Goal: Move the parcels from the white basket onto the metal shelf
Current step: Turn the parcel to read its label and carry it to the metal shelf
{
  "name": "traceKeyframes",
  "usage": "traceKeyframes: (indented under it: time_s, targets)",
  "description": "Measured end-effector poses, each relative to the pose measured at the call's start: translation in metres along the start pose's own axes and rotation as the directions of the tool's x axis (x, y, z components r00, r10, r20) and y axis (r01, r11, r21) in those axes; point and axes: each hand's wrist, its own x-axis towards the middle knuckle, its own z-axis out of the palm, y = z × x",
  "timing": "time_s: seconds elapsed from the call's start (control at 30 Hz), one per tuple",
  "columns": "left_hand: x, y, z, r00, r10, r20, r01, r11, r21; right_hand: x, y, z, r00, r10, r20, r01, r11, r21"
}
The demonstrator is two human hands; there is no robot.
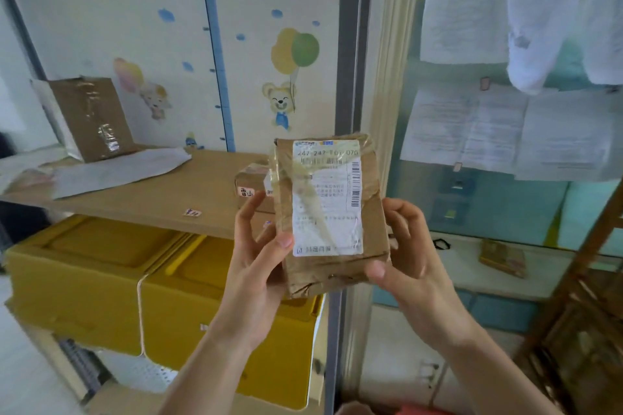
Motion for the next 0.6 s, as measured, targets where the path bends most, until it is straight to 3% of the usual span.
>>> traceKeyframes:
  time_s: [0.17, 0.27, 0.4, 0.6]
  targets:
    - [0.007, 0.027, -0.027, 0.993, 0.065, 0.096, -0.07, 0.997, 0.046, 0.015, -0.008, 0.012, 0.993, 0.113, 0.03, -0.117, 0.964, 0.239]
    - [0.004, 0.051, -0.035, 0.992, 0.122, -0.027, -0.122, 0.992, 0.02, 0.028, -0.022, 0.025, 0.966, 0.244, 0.085, -0.258, 0.919, 0.299]
    - [-0.01, 0.065, -0.04, 0.969, 0.21, -0.127, -0.184, 0.964, 0.191, 0.046, -0.025, 0.049, 0.939, 0.345, -0.004, -0.331, 0.904, 0.271]
    - [-0.026, 0.085, -0.061, 0.884, 0.342, -0.32, -0.213, 0.902, 0.374, 0.049, -0.015, 0.081, 0.952, 0.276, 0.131, -0.299, 0.93, 0.212]
